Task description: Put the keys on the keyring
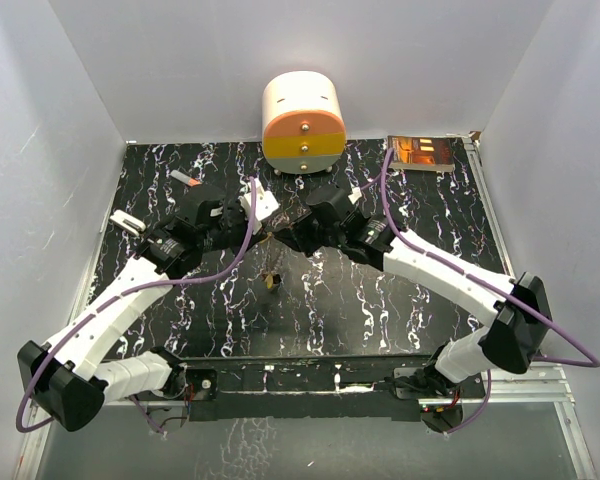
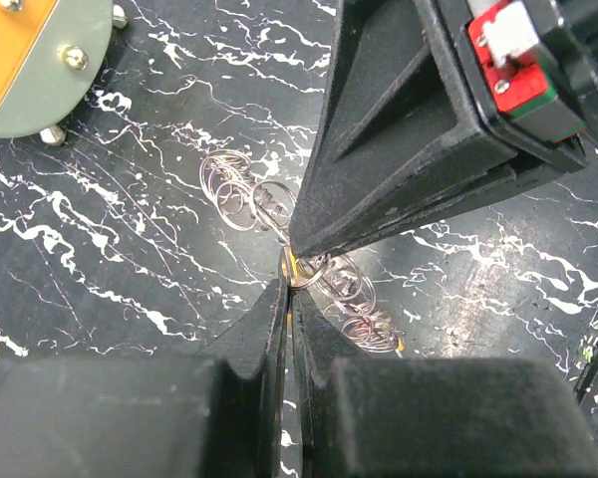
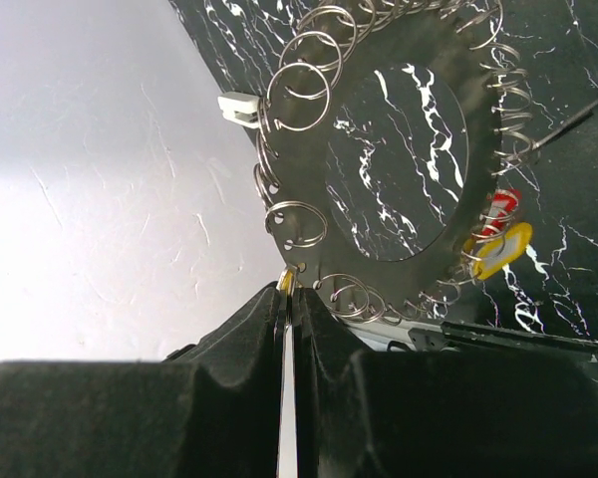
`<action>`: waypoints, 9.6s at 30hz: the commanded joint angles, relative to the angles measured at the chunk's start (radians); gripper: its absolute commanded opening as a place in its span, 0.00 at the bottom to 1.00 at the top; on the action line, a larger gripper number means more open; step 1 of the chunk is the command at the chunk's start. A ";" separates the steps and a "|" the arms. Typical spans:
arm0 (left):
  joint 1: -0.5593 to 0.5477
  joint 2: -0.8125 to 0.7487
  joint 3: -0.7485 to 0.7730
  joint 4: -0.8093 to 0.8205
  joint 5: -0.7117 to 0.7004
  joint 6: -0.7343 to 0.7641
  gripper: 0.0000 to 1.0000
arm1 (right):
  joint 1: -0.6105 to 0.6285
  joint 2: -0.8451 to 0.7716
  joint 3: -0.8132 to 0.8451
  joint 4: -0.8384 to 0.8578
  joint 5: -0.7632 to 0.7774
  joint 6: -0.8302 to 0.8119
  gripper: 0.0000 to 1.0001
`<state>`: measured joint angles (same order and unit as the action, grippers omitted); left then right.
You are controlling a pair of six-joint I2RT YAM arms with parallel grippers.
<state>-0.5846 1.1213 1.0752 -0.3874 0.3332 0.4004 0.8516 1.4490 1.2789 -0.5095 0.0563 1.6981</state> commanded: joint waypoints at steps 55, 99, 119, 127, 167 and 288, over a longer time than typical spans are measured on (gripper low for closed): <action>-0.005 -0.132 -0.085 0.056 -0.031 0.049 0.31 | -0.023 -0.118 -0.084 0.212 -0.062 0.085 0.08; -0.006 -0.072 -0.088 0.167 0.071 -0.007 0.28 | -0.025 -0.111 -0.045 0.201 -0.079 0.080 0.08; -0.005 -0.075 -0.113 0.193 0.056 -0.009 0.06 | -0.024 -0.114 -0.056 0.222 -0.098 0.088 0.08; -0.005 -0.077 -0.115 0.199 0.059 -0.009 0.00 | -0.024 -0.113 -0.054 0.226 -0.098 0.090 0.08; -0.005 -0.100 -0.022 0.040 0.218 0.084 0.00 | -0.165 -0.295 -0.271 0.132 -0.025 -0.169 0.62; 0.354 0.100 -0.129 -0.020 0.477 -0.248 0.53 | 0.033 -0.090 -0.402 0.019 -0.134 -1.245 0.27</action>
<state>-0.2497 1.3163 0.9825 -0.4404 0.7746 0.1719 0.8818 1.4830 0.9009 -0.4812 -0.1032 0.4461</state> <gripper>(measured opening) 0.530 0.267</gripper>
